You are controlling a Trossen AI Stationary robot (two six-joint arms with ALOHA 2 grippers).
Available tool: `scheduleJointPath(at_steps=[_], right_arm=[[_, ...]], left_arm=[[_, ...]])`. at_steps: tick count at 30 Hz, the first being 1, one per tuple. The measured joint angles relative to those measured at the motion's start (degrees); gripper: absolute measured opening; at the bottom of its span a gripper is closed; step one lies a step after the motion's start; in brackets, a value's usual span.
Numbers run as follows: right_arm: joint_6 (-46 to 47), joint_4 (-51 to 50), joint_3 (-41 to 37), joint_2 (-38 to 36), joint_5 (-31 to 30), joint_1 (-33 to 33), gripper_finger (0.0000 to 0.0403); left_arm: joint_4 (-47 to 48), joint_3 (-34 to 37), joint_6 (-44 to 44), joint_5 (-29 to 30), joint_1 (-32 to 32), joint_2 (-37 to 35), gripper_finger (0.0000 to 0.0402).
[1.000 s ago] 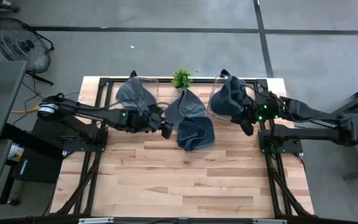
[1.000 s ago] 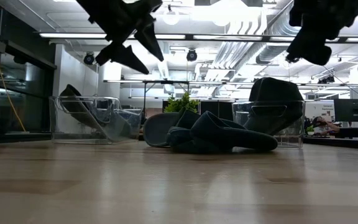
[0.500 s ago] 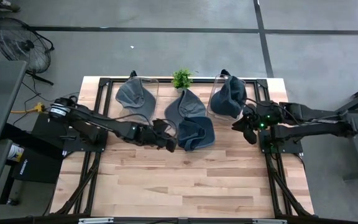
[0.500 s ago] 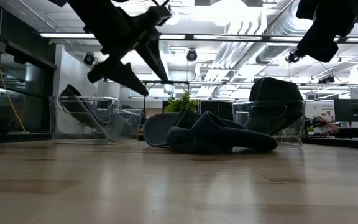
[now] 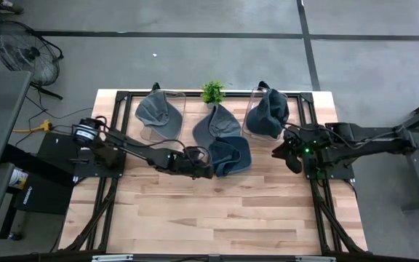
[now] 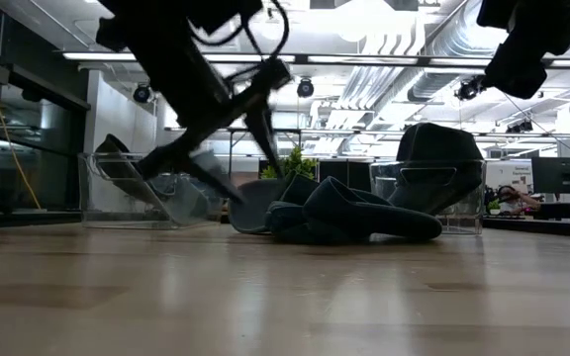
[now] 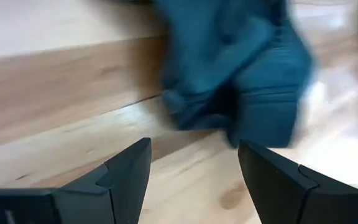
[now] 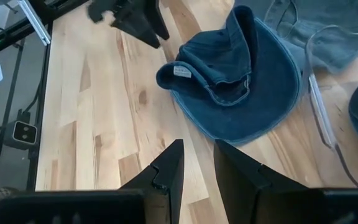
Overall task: Pick & Place hat
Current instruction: Put the blue cap into the right transparent bin
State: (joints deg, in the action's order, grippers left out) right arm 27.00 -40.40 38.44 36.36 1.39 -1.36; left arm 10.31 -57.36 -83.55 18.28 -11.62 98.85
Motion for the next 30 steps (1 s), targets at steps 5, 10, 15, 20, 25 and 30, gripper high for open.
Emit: scheduleJointPath(at_steps=[5,10,15,20,25,30], right_arm=[[0.00,-0.04,0.00,0.00,-0.24,-0.75,0.0082],[0.00,-0.05,0.00,0.02,-0.85,-0.75,0.0082],[-0.17,-0.04,0.02,0.00,-1.01,-0.75,0.0082],[-0.42,-0.03,0.02,0.00,-1.20,-0.73,0.0082],[-0.44,-0.05,0.04,0.00,-1.25,-0.73,0.0082],[-0.44,-0.05,0.06,0.00,-1.25,-0.73,0.0082]], left_arm=[[-0.51,0.00,-3.68,0.24,0.00,1.39,0.0239],[-0.32,0.00,-3.84,0.27,0.85,1.46,0.0239],[-0.34,0.00,-3.14,1.34,2.76,1.46,0.0239],[-0.76,0.00,-0.18,-1.72,5.30,1.46,0.0239],[-0.82,0.00,1.42,-1.91,7.33,1.46,0.0239],[-1.82,0.00,2.89,-4.65,8.46,1.46,0.0239]])
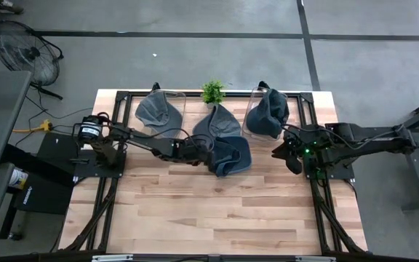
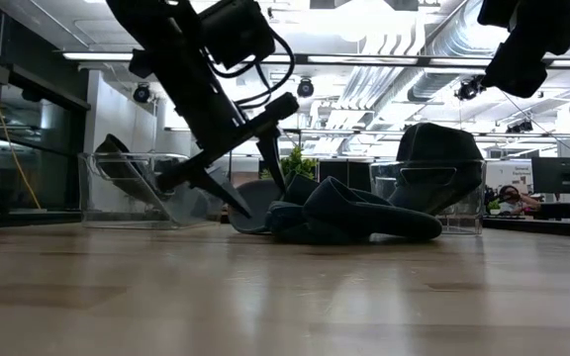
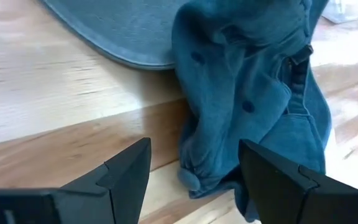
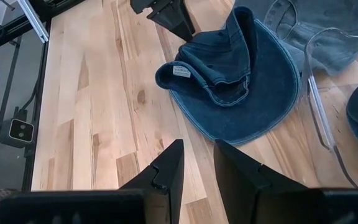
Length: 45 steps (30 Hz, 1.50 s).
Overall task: Pick & Place hat
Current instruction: Put the blue cap into the right transparent bin
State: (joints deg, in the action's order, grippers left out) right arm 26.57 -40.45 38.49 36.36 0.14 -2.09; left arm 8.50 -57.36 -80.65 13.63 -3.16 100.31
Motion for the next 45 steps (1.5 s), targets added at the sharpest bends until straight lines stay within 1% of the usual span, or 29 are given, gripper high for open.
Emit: scheduleJointPath(at_steps=[5,8,15,19,21,23,25,28,30,32,35,38,40,42,45], right_arm=[[-1.05,-0.02,0.01,0.00,-0.07,0.00,0.0082],[-1.07,-0.02,0.01,0.00,-0.87,0.00,0.0082],[-1.01,0.00,0.01,0.01,-0.72,0.00,0.0082],[-0.92,0.12,0.01,0.00,-0.70,0.00,0.0082],[-0.91,0.43,0.01,0.02,-0.70,0.00,0.0082],[-0.91,0.83,0.01,0.01,-0.70,0.00,0.0082],[-0.90,0.99,0.01,0.02,-0.68,0.00,0.0082],[-0.87,1.25,0.03,0.04,-0.75,0.00,0.0082],[-0.87,1.34,0.05,0.07,-0.76,0.00,0.0082],[-0.84,1.31,0.05,0.11,-0.76,0.00,0.0082],[-0.46,1.32,0.05,0.11,-0.73,0.00,0.0082],[-0.44,1.33,0.05,0.11,-0.55,0.00,0.0082],[-0.44,1.31,0.05,0.11,-0.42,0.00,0.0082],[-0.42,1.31,0.05,0.11,-0.21,0.00,0.0082],[-0.44,1.31,0.05,0.11,-0.12,0.00,0.0082]], left_arm=[[-1.86,0.00,0.93,0.18,-0.07,-0.02,0.0239],[-1.56,0.00,0.93,1.04,-0.04,-0.02,0.0239],[-1.75,0.00,0.93,1.53,0.88,0.39,0.0239],[-1.49,0.15,1.25,-0.10,1.51,1.41,0.0239],[-2.61,-0.04,1.34,-0.36,1.50,1.61,0.0239],[-4.63,-0.12,1.17,-0.50,1.47,3.42,0.0239],[-4.54,0.28,0.92,-0.88,1.44,4.00,0.0239],[-8.76,-0.21,0.93,-1.52,1.68,4.77,0.0239],[-9.24,0.07,1.33,-1.83,1.67,5.52,0.0239],[-11.96,0.02,1.36,-1.87,1.70,6.85,0.0239],[-12.24,0.02,1.35,-1.69,1.70,7.04,0.0234],[-12.20,0.02,1.35,-2.83,1.73,7.07,0.0209],[-11.84,0.02,1.35,-2.87,1.70,7.10,0.0180],[-11.55,0.02,1.42,-2.81,1.70,7.10,0.0142],[-11.57,0.02,2.66,-2.76,1.70,7.10,0.0067]])
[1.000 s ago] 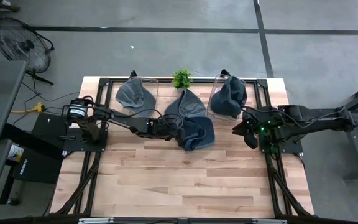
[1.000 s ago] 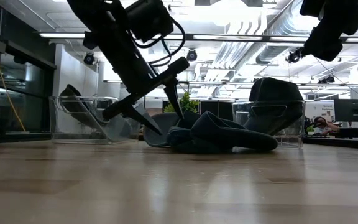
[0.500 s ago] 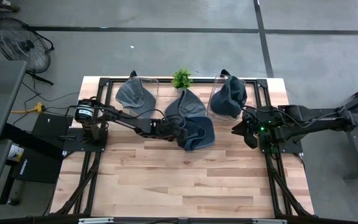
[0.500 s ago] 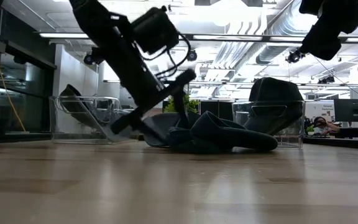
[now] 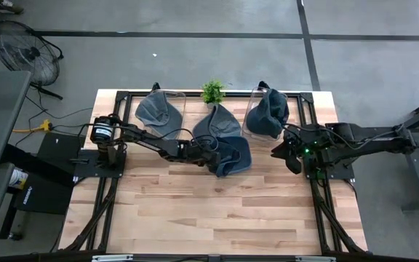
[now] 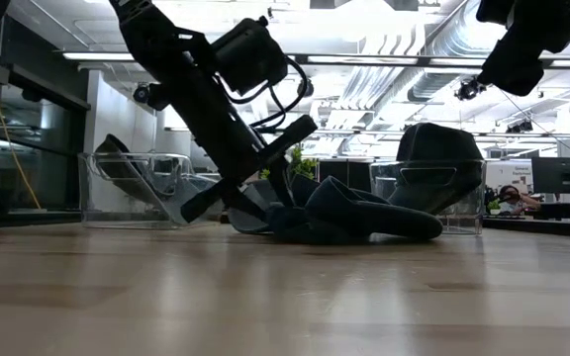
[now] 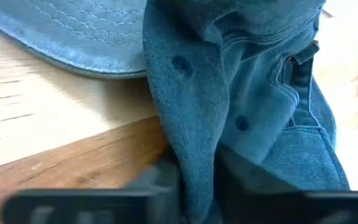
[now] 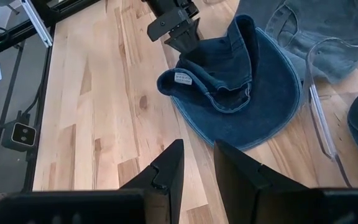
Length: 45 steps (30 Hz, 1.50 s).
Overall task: Pick & Place hat
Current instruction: Put the blue cap into the right transparent bin
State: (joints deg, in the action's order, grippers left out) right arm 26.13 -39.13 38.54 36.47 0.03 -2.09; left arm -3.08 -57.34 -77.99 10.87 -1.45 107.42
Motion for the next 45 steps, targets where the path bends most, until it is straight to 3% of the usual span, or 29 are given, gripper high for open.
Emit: scheduleJointPath(at_steps=[3,12,20,30,36,45], right_arm=[[-0.43,0.00,0.00,0.00,0.77,0.00,0.0082],[1.09,1.23,0.00,-0.04,6.35,0.00,0.0083],[-1.62,10.82,0.00,-0.09,8.65,-1.82,0.0082],[-2.40,17.13,0.00,-0.07,1.25,-6.67,0.0082],[-3.86,19.92,0.00,-0.04,-3.67,-8.62,0.0082],[-7.12,27.54,-0.02,1.25,-3.77,-8.85,0.0099]], left_arm=[[-0.32,0.00,0.93,-0.53,-0.02,0.00,0.0013],[-3.28,0.00,1.97,-3.00,-0.04,-2.62,0.0005],[-3.89,-2.13,3.69,-1.08,-0.04,-7.73,0.0003],[4.49,-16.01,10.31,-1.40,-0.04,-8.04,0.0001],[13.91,-24.10,15.44,1.75,-0.02,-8.04,0.0001],[16.83,-27.81,16.87,3.40,0.00,-8.04,0.0000]])
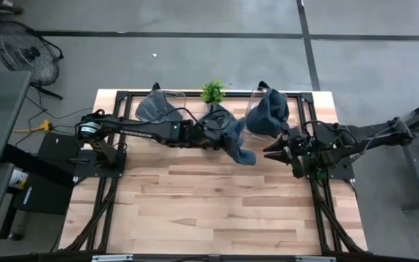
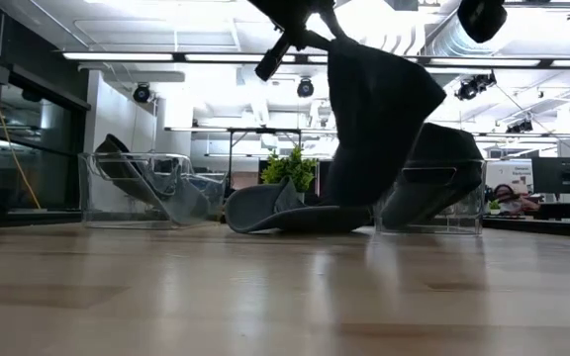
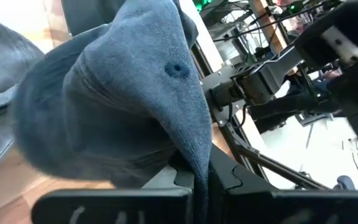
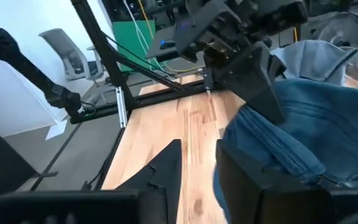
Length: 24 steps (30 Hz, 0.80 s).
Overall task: Pick & Place hat
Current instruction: Put the blue cap into the right transparent bin
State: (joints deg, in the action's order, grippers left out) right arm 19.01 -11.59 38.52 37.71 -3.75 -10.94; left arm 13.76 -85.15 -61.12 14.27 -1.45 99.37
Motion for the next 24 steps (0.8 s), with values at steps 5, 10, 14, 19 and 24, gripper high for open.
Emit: scheduleJointPath(at_steps=[5,10,14,19,24], right_arm=[[0.45,0.17,-0.02,2.61,1.08,0.00,0.0163],[0.22,2.62,-0.02,6.18,0.58,0.00,0.0236],[-0.02,3.00,-0.02,9.32,-2.22,0.00,0.0265],[-1.67,4.58,-0.02,12.60,-4.94,0.00,0.0271],[-5.06,6.62,0.23,14.75,-7.61,0.00,0.0271]], left_arm=[[-0.45,-0.79,-0.16,0.81,0.00,0.00,0.0000],[-1.23,-1.65,-0.62,2.90,0.00,0.00,0.0000],[-2.35,-1.63,-0.97,4.87,0.00,0.00,0.0000],[-4.13,-1.63,-1.96,5.89,0.45,0.00,0.0000],[-4.37,-1.63,-2.19,5.89,1.24,0.00,0.0000]])
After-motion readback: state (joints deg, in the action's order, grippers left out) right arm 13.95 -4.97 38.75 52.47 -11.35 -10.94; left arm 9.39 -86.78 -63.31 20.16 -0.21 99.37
